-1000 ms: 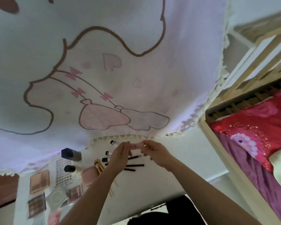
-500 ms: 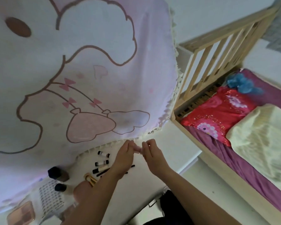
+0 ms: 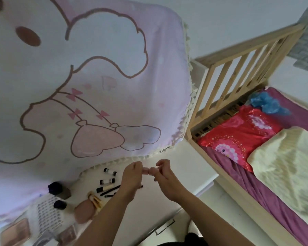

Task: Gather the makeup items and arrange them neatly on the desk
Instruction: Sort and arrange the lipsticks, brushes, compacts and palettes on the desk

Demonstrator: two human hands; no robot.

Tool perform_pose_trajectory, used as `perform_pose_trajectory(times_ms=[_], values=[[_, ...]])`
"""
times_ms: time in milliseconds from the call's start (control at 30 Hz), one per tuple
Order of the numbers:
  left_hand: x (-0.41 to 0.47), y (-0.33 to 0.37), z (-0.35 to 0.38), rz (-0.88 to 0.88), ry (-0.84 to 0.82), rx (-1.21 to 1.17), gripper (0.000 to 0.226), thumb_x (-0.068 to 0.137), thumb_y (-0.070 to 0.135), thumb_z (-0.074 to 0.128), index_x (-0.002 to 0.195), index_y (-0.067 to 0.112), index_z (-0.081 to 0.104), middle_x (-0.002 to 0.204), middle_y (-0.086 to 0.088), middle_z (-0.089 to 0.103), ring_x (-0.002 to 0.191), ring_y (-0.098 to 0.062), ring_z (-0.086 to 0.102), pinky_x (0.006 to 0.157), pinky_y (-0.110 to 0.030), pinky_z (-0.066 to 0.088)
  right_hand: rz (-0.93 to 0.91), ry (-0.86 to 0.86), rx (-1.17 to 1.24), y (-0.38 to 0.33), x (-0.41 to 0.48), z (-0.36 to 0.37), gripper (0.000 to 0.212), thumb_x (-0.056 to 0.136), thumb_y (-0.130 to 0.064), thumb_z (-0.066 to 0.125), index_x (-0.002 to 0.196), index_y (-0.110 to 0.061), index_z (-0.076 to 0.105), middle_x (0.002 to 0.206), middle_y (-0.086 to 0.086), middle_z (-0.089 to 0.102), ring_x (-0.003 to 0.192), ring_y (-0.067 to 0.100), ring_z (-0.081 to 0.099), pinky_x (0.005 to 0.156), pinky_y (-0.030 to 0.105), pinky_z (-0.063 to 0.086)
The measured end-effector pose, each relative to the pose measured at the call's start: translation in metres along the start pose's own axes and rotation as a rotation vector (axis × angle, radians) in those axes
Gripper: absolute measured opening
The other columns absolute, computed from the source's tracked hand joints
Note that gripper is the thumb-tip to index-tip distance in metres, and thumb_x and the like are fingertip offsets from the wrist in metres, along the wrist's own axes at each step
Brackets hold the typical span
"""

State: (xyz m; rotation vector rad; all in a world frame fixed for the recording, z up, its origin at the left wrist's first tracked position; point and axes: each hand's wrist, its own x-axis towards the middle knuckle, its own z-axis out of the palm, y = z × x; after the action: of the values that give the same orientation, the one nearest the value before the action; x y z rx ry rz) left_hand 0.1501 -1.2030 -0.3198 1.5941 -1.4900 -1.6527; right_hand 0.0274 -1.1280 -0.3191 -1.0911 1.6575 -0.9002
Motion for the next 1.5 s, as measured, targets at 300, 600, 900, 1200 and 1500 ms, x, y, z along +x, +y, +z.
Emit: perform_pose_trajectory(times_ms=[300, 600, 900, 1200, 1500], values=[[0.001, 0.026, 0.044, 0.006, 0.18, 0.031, 0.027, 0.099, 0.021, 0.034, 0.084, 0.01, 0.053, 0.085, 0.0, 0.074, 0.05, -0.013, 0.04, 0.049, -0.025, 0.035, 0.173, -0.24, 0.334, 0.013, 0.022, -0.063, 0.04, 0.093, -0.048, 0.062, 0.118, -0.018, 0.051, 0.11, 0.005, 0.064, 0.095, 0.014, 0.066, 0.078, 0.026, 0.051], [0.012, 0.044, 0.088, 0.034, 0.231, 0.052, 0.027, 0.097, 0.018, 0.038, 0.077, 0.008, 0.053, 0.08, -0.003, 0.074, 0.055, -0.01, 0.05, 0.055, -0.03, 0.036, 0.23, -0.189, 0.393, 0.014, 0.035, -0.111, 0.037, 0.101, -0.04, 0.051, 0.104, -0.006, 0.063, 0.083, 0.011, 0.071, 0.067, 0.016, 0.066, 0.065, 0.026, 0.052], [0.011, 0.043, 0.102, 0.022, 0.23, 0.037, 0.026, 0.097, 0.019, 0.038, 0.08, 0.008, 0.054, 0.079, 0.0, 0.074, 0.048, -0.004, 0.045, 0.058, -0.03, 0.038, 0.237, -0.159, 0.595, 0.03, 0.024, -0.125, 0.037, 0.086, -0.029, 0.077, 0.116, -0.014, 0.063, 0.114, 0.01, 0.071, 0.096, 0.019, 0.069, 0.085, 0.027, 0.054], [0.007, 0.038, 0.096, 0.012, 0.184, 0.038, 0.028, 0.098, 0.021, 0.037, 0.086, 0.005, 0.057, 0.081, 0.0, 0.075, 0.046, -0.006, 0.043, 0.05, -0.025, 0.036, 0.18, -0.095, 0.501, 0.03, 0.005, -0.119, 0.03, 0.087, -0.033, 0.075, 0.11, -0.015, 0.074, 0.099, 0.007, 0.076, 0.086, 0.015, 0.071, 0.08, 0.023, 0.054], [0.005, 0.039, 0.087, 0.047, 0.103, 0.052, 0.025, 0.098, 0.02, 0.034, 0.084, 0.007, 0.05, 0.077, 0.002, 0.076, 0.04, 0.0, 0.045, 0.052, -0.026, 0.036, 0.211, -0.05, 0.562, 0.03, 0.0, -0.112, 0.03, 0.085, -0.03, 0.078, 0.112, -0.019, 0.073, 0.103, 0.003, 0.075, 0.085, 0.012, 0.069, 0.075, 0.02, 0.053]])
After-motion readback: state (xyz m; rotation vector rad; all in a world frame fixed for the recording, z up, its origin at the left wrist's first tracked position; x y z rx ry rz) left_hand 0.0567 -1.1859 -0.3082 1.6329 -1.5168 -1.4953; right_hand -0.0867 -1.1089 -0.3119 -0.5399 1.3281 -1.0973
